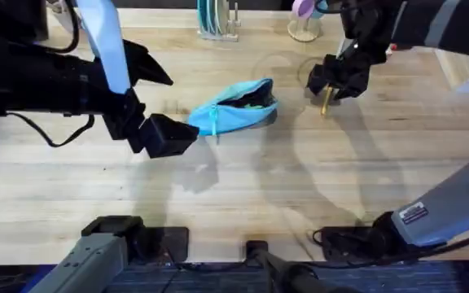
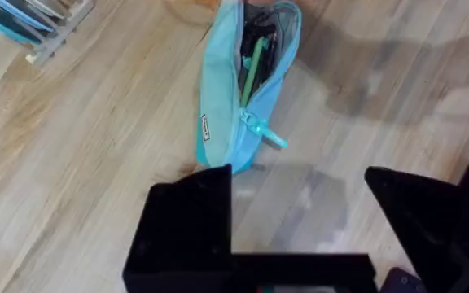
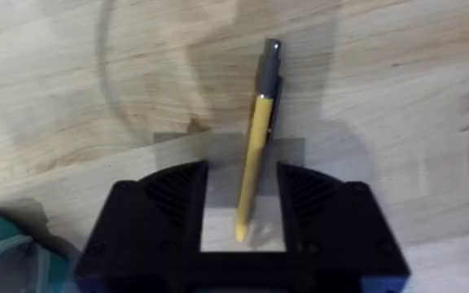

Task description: Unzip the bag, pick up the pens from the table one at a time and place them inside, then zip the bag closed.

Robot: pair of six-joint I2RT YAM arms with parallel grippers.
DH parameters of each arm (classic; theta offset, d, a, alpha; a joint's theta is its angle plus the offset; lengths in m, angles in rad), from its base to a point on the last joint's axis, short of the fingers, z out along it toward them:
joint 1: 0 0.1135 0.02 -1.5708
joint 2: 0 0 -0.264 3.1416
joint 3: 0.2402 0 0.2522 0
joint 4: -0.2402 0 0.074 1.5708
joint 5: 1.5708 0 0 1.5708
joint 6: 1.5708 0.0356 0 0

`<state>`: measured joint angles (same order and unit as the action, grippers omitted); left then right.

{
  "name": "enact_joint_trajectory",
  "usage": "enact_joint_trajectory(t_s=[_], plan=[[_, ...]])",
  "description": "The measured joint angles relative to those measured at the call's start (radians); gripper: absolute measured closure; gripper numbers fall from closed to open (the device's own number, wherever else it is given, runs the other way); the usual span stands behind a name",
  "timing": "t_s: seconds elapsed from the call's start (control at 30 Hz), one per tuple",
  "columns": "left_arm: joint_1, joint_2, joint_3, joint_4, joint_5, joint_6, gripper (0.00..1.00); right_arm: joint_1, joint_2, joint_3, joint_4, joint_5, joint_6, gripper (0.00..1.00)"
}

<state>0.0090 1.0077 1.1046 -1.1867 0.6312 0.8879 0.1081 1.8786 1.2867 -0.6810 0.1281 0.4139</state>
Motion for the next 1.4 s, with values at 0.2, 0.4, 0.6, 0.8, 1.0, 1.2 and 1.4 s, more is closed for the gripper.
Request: enact_joint_trajectory(t_s=[0.2, 0.4, 0.6, 0.8, 1.0, 1.2, 1.4], plan=[[0.0, 0.0, 0.0, 0.0, 0.0, 0.0, 0.008, 0.0, -0.006, -0.011, 0.007, 0.016, 0.031, 0.779], [0.0, 0.0, 0.0, 0.0, 0.0, 0.0, 0.008, -0.001, -0.008, -0.015, 0.009, 0.034, 0.066, 0.925], [0.0, 0.0, 0.0, 0.0, 0.0, 0.0, 0.008, 0.0, -0.008, -0.015, 0.011, 0.047, 0.077, 0.961], [0.0, 0.0, 0.0, 0.0, 0.0, 0.0, 0.008, 0.001, -0.017, -0.023, 0.014, 0.048, 0.07, 0.969], [0.0, 0.0, 0.0, 0.0, 0.0, 0.0, 0.008, 0.02, -0.068, -0.058, -0.004, 0.033, 0.0, 0.968], [0.0, 0.0, 0.0, 0.0, 0.0, 0.0, 0.008, 0.087, -0.223, -0.067, -0.03, 0.025, -0.139, 0.968], [0.0, 0.0, 0.0, 0.0, 0.0, 0.0, 0.008, 0.18, -0.366, -0.067, -0.031, 0.025, -0.277, 0.968]])
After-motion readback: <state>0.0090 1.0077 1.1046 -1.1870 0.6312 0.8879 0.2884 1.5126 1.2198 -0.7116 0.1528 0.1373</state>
